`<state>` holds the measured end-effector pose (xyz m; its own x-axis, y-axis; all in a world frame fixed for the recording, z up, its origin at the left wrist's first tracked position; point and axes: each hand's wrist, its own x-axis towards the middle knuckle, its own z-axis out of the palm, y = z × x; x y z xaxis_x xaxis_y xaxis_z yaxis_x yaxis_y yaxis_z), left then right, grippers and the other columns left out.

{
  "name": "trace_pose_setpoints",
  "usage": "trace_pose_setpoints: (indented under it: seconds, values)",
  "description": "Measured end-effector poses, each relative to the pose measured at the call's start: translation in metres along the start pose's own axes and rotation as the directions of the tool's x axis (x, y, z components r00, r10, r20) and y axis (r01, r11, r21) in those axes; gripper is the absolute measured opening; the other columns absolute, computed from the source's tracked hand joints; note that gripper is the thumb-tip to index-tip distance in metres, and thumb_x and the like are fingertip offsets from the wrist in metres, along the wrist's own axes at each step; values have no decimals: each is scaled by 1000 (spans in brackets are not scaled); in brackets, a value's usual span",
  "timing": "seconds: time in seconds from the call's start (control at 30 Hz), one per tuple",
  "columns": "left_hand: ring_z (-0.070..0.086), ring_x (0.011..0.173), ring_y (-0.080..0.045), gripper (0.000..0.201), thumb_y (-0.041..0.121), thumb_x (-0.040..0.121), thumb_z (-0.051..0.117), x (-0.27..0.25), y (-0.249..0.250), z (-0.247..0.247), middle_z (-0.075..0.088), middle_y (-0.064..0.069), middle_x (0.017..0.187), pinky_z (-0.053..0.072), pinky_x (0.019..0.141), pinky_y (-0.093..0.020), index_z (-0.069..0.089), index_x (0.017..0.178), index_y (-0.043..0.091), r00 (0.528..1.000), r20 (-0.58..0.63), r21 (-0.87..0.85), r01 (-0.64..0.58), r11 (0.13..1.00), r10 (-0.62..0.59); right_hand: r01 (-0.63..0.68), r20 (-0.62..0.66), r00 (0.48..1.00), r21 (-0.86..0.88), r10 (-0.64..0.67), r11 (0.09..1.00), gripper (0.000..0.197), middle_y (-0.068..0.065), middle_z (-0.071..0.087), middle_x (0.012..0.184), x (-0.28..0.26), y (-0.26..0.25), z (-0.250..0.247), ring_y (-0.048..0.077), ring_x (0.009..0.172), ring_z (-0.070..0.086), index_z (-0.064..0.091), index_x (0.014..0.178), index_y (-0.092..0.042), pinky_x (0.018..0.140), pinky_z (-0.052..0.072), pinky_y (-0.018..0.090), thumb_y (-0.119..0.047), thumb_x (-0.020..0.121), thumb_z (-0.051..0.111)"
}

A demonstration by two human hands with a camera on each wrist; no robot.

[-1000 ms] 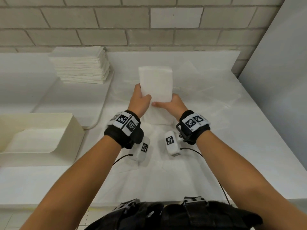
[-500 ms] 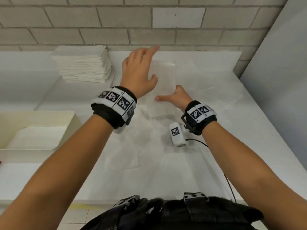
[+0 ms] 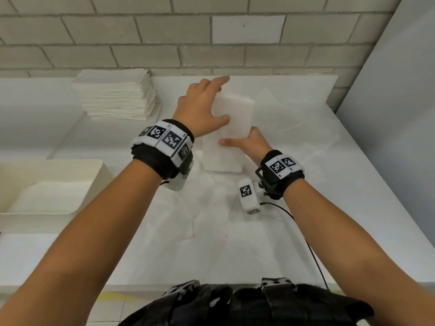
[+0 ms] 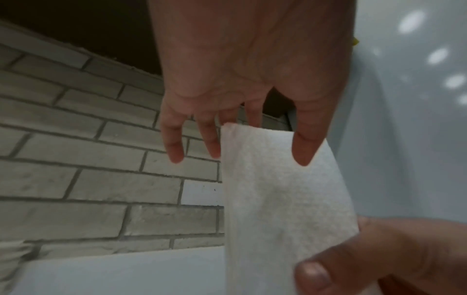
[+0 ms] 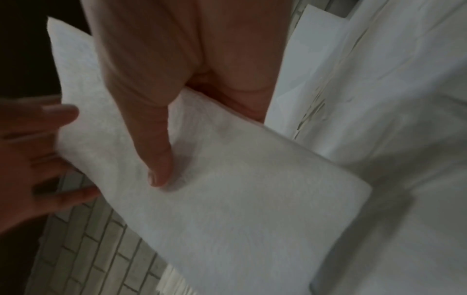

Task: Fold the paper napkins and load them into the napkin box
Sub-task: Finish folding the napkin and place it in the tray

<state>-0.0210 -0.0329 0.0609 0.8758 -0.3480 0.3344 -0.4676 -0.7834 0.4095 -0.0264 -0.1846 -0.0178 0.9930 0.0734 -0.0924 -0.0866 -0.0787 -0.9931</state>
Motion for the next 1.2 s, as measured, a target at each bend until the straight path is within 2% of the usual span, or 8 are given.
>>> trace_pose_setpoints:
  seconds: [0.17,0.4,0.53,0.7,0.8,0.9,1.1,1.2]
  values:
    - [55,110,-23,34,14,90,56,-1,-3,2,62,-7,119,37,83,-19,56,123,10,998,-39,-145,52,988,-59,-23,35,999,-22,24,999,49,10,67,113,3,-2,0,22,104,64,60,117,-3,91,52,36,-9,72,78]
    - [54,85,-21,8,9,82,64,-14,-43,-3,58,-2,83,45,77,-32,60,88,12,893,23,-445,412,795,-450,-84,-19,996,-198,81,977,40,7,64,109,3,10,-28,20,98,61,62,113,-7,88,52,35,-6,75,75]
    - [52,81,-18,23,3,78,69,-32,-61,14,58,-3,85,43,63,-23,59,95,14,852,272,-362,522,772,-448,-2,3,1000,-357,4,934,20,-3,62,81,6,1,-46,14,80,59,67,90,-13,70,49,24,-9,73,77]
    - [57,93,-24,28,-2,79,68,-45,-77,33,62,-10,97,49,85,-38,62,105,6,793,372,-478,609,633,-482,-65,-18,998,-237,62,969,29,2,63,92,6,22,-53,20,94,60,64,100,-8,77,55,23,1,75,73]
    - [52,88,-21,29,-3,73,72,-52,-83,41,57,-1,79,43,65,-24,59,94,12,763,429,-426,643,636,-484,-89,-17,996,-159,87,983,28,4,64,93,2,36,-51,21,96,61,61,99,-9,81,56,25,2,76,71]
    - [51,91,-21,41,-2,67,77,-55,-85,51,56,-1,84,41,66,-23,59,100,12,752,449,-441,656,612,-482,-105,-31,994,-110,102,988,34,8,64,103,3,42,-45,22,99,60,59,105,-10,90,51,33,3,76,71]
    - [62,103,-27,44,4,74,75,-62,-85,59,65,-10,111,49,91,-37,60,115,10,756,409,-548,651,525,-511,-92,-52,995,-57,89,994,46,10,59,115,9,45,-36,22,104,57,50,119,-8,93,48,36,9,79,65]
    - [62,97,-24,37,4,75,75,-62,-84,62,66,-8,104,48,81,-31,62,109,12,761,414,-561,646,518,-500,-103,-49,994,-76,99,992,41,7,60,110,11,47,-34,24,104,57,51,113,-12,94,48,41,8,79,64]
